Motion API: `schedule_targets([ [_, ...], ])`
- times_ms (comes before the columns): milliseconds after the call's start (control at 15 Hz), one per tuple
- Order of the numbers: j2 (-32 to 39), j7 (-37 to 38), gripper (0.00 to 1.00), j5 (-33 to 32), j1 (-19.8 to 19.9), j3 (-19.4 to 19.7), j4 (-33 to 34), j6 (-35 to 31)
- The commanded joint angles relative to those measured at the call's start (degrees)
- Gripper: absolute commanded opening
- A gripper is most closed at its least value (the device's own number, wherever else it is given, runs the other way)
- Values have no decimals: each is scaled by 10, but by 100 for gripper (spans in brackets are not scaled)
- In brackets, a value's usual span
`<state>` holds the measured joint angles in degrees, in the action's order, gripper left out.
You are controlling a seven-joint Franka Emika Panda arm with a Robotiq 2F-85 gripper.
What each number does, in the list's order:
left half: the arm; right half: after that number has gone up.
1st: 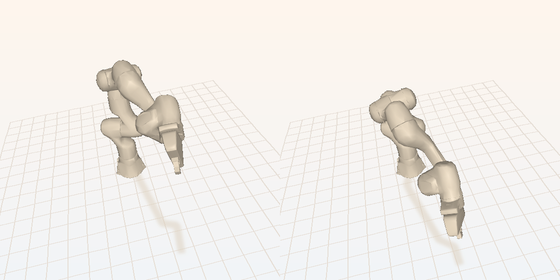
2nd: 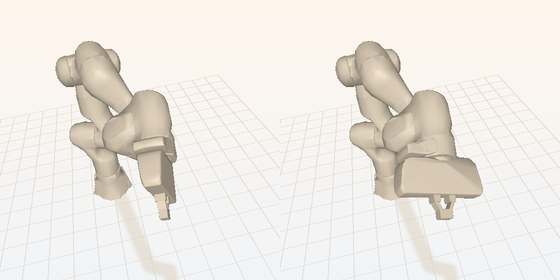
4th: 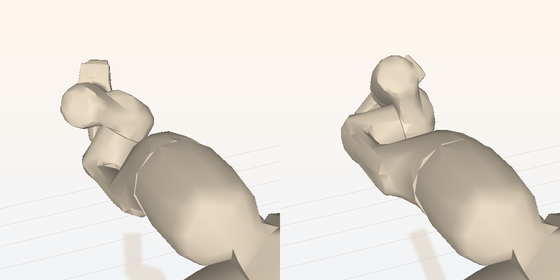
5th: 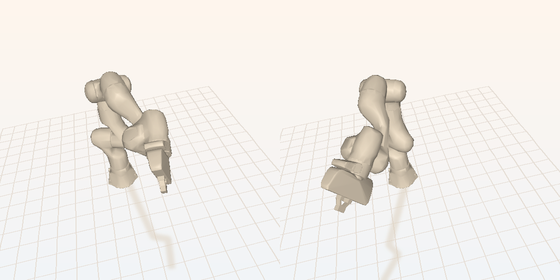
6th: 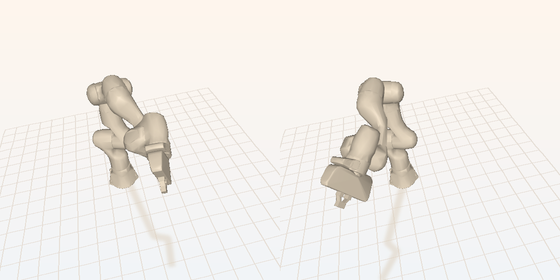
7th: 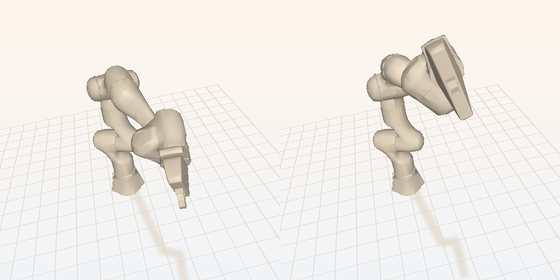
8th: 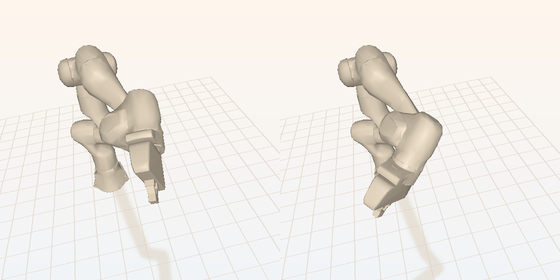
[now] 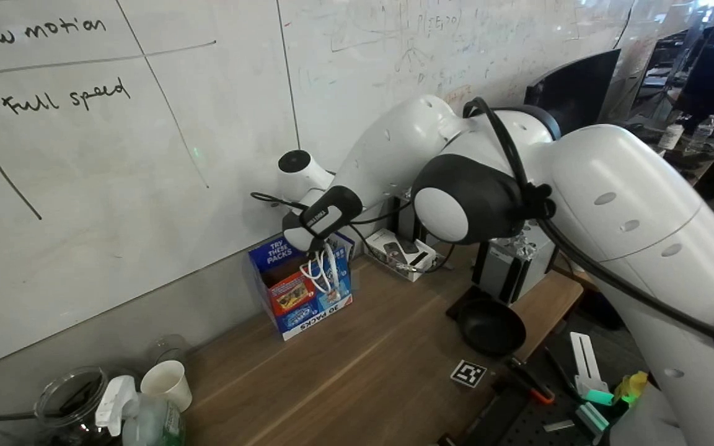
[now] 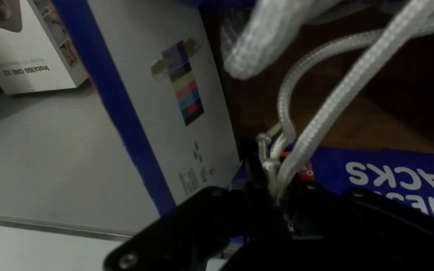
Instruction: Put the ropes in the box
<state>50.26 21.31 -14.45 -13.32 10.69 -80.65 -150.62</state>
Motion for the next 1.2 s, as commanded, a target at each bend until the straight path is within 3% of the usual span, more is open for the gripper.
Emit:
schedule_targets([
  [0,22,-4,40,14,3,2,52,38],
  [533,-30,3,99,5,-1,9,10,67],
  [1133,-182,13,100,-10,-8,-4,-135,210],
])
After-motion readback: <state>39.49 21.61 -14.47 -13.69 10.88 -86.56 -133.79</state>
